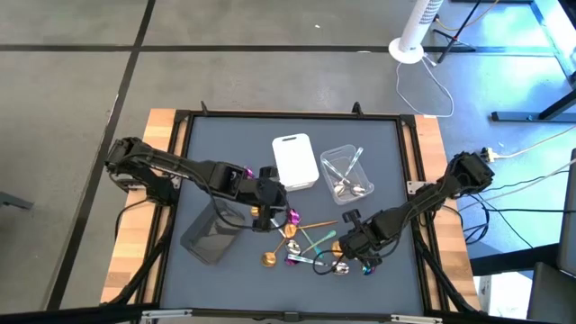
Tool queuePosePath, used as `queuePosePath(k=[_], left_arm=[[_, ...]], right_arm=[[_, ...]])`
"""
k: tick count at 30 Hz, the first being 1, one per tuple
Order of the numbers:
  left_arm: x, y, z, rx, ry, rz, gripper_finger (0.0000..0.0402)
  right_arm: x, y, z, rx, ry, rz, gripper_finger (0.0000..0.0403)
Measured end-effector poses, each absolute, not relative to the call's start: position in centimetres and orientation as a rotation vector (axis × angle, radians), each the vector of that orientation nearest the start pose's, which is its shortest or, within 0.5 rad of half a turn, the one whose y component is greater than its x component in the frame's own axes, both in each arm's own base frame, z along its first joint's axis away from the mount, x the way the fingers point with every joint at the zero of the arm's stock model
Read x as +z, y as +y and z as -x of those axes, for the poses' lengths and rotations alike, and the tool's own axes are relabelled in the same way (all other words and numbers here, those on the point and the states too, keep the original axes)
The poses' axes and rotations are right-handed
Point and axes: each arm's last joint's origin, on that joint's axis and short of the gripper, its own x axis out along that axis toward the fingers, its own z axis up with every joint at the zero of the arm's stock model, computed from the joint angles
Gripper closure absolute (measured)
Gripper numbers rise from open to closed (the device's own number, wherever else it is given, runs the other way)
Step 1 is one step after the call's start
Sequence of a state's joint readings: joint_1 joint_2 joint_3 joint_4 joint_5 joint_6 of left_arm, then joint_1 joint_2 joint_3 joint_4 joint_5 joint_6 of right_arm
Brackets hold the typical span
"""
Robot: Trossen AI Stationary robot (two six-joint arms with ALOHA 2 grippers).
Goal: Sort silverware by color (type)
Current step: Put the gold spoon into the white bin
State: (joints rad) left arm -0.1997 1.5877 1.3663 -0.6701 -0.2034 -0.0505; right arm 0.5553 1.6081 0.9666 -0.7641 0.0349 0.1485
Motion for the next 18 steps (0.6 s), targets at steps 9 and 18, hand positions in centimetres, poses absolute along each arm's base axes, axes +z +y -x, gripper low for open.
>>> queuePosePath(k=[9, 18], left_arm=[[24.5, -5.7, -31.8, 0.095, 0.971, -0.079, 0.024], [20.1, -5.7, -31.1, 0.083, 0.889, 0.017, 0.024]], right_arm=[[22.5, 15.1, -24.9, 0.296, 1.375, 0.356, 0.0401], [27.4, 13.5, -27.6, 0.203, 1.246, 0.367, 0.0401]])
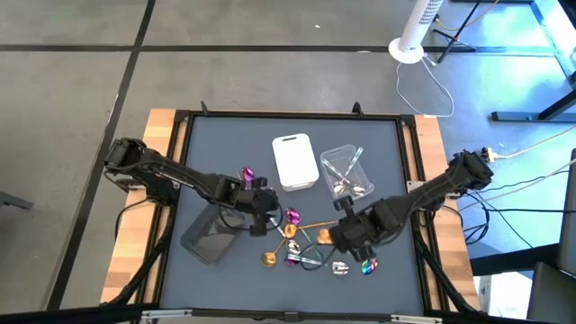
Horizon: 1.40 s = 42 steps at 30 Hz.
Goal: Sort silverware by color (type)
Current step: Put the gold spoon into the white bin
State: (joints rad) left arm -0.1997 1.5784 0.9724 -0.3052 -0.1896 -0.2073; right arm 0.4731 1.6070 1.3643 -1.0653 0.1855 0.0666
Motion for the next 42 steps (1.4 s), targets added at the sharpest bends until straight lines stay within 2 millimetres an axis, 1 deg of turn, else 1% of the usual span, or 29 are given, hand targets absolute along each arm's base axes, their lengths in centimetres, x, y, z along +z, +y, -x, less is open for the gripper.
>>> queuePosePath(k=[5, 13, 18, 23, 26, 30, 38, 40, 42], left_arm=[[19.4, -6.0, -31.2, 0.018, 0.818, 0.062, 0.024], [19.5, -6.7, -31.4, -0.009, 0.759, 0.065, 0.024], [19.5, -7.0, -31.3, -0.018, 0.757, 0.062, 0.024], [19.5, -7.0, -31.3, -0.018, 0.757, 0.062, 0.024], [19.5, -6.9, -31.3, -0.018, 0.757, 0.062, 0.024], [19.6, -7.0, -31.4, -0.019, 0.75, 0.063, 0.024], [19.9, -7.0, -31.6, -0.025, 0.713, 0.063, 0.024], [19.9, -7.0, -31.6, -0.025, 0.713, 0.063, 0.024], [19.9, -7.0, -31.6, -0.025, 0.71, 0.064, 0.024]], right_arm=[[29.3, 10.3, -29.5, 0.096, 1.183, 0.339, 0.0401], [30.3, 3.5, -32.7, -0.076, 1.035, 0.184, 0.0401], [30.8, -1.0, -33.7, -0.13, 0.952, 0.069, 0.04], [30.8, -4.5, -34.1, -0.126, 0.862, -0.014, 0.04], [30.2, -6.0, -34.1, -0.112, 0.833, -0.061, 0.04], [29.2, -7.4, -33.9, -0.105, 0.812, -0.143, 0.04], [27.8, -8.7, -33.3, -0.134, 0.844, -0.386, 0.0401], [27.1, -8.8, -33.6, -0.125, 0.858, -0.437, 0.0401], [26.0, -8.9, -34.1, -0.122, 0.892, -0.468, 0.0401]])
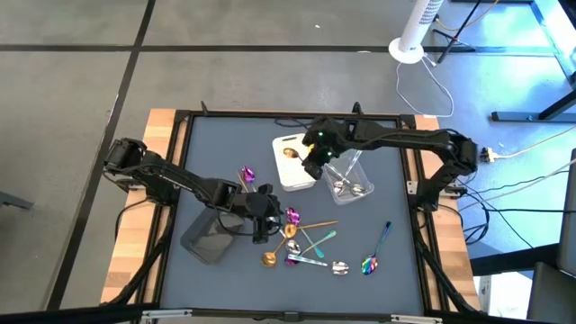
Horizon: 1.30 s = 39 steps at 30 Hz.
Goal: Sort silverware by color (type)
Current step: Put the gold spoon into the white bin
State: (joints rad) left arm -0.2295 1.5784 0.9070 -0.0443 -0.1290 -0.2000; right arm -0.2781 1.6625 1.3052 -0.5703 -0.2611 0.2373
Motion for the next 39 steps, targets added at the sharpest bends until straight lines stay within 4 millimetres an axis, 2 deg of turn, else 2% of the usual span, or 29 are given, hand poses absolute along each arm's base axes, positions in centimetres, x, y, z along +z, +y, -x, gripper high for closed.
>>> queuePosePath(k=[6, 11, 29, 36, 39], left_arm=[[19.9, -7.0, -31.7, -0.026, 0.706, 0.065, 0.024], [19.9, -7.0, -31.7, -0.026, 0.702, 0.065, 0.024], [19.9, -7.0, -31.7, -0.026, 0.702, 0.067, 0.024], [19.9, -7.0, -31.7, -0.025, 0.702, 0.068, 0.024], [19.9, -7.0, -31.7, -0.026, 0.702, 0.068, 0.024]], right_arm=[[22.8, -9.2, -35.5, -0.097, 0.977, -0.511, 0.0401], [21.6, -9.3, -36.1, -0.093, 0.994, -0.519, 0.04], [21.6, -9.4, -36.3, -0.105, 0.978, -0.502, 0.0377], [21.5, -10.1, -36.1, -0.237, 0.977, -0.441, 0.0376], [21.5, -10.6, -36.0, -0.277, 0.97, -0.485, 0.0376]])
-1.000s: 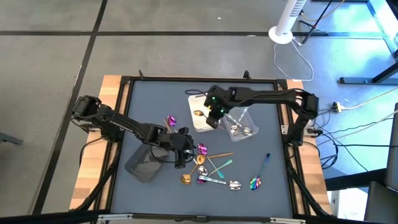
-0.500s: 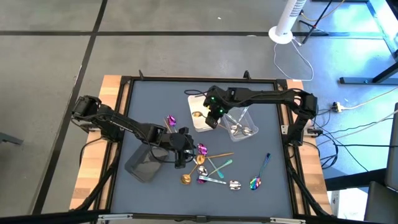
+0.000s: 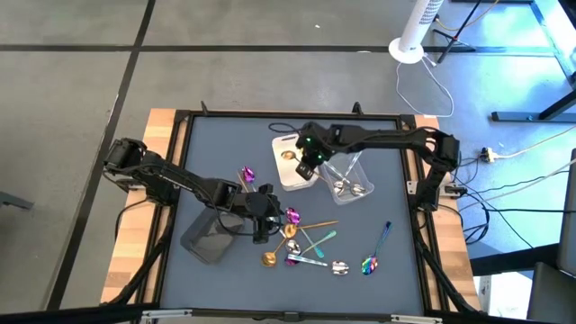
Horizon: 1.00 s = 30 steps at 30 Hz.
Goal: Sort silverware by color (type)
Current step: Put the gold spoon into the white bin, then put the green spoon into the transparent bin
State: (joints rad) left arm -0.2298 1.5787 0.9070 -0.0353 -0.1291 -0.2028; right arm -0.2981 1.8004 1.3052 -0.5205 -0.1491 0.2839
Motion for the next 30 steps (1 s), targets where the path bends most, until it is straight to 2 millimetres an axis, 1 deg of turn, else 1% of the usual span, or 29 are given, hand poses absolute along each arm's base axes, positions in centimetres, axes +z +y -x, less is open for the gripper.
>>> queuePosePath(k=[4, 10, 12, 17, 20, 23, 26, 30], left_arm=[[19.9, -7.0, -31.7, -0.026, 0.702, 0.069, 0.024], [19.9, -7.0, -31.7, -0.026, 0.702, 0.069, 0.024], [19.9, -7.0, -31.7, -0.025, 0.702, 0.069, 0.024], [19.9, -7.0, -31.7, -0.018, 0.7, 0.066, 0.024], [19.9, -7.0, -31.7, -0.016, 0.699, 0.065, 0.024], [19.9, -7.0, -31.7, -0.016, 0.699, 0.065, 0.024], [19.9, -7.0, -31.7, -0.016, 0.699, 0.065, 0.024], [19.9, -7.0, -31.7, -0.016, 0.699, 0.065, 0.024]], right_arm=[[21.5, -11.0, -35.8, -0.301, 0.965, -0.514, 0.0376], [21.5, -11.0, -35.9, -0.3, 0.962, -0.514, 0.0371], [21.5, -11.0, -35.9, -0.3, 0.962, -0.514, 0.0358], [21.5, -11.1, -35.9, -0.3, 0.96, -0.513, 0.0303], [21.5, -11.0, -35.9, -0.299, 0.96, -0.513, 0.028], [21.6, -11.0, -35.9, -0.299, 0.961, -0.513, 0.0269], [21.7, -11.0, -35.8, -0.298, 0.959, -0.512, 0.0268], [22.8, -10.8, -35.4, -0.263, 0.937, -0.496, 0.0268]])
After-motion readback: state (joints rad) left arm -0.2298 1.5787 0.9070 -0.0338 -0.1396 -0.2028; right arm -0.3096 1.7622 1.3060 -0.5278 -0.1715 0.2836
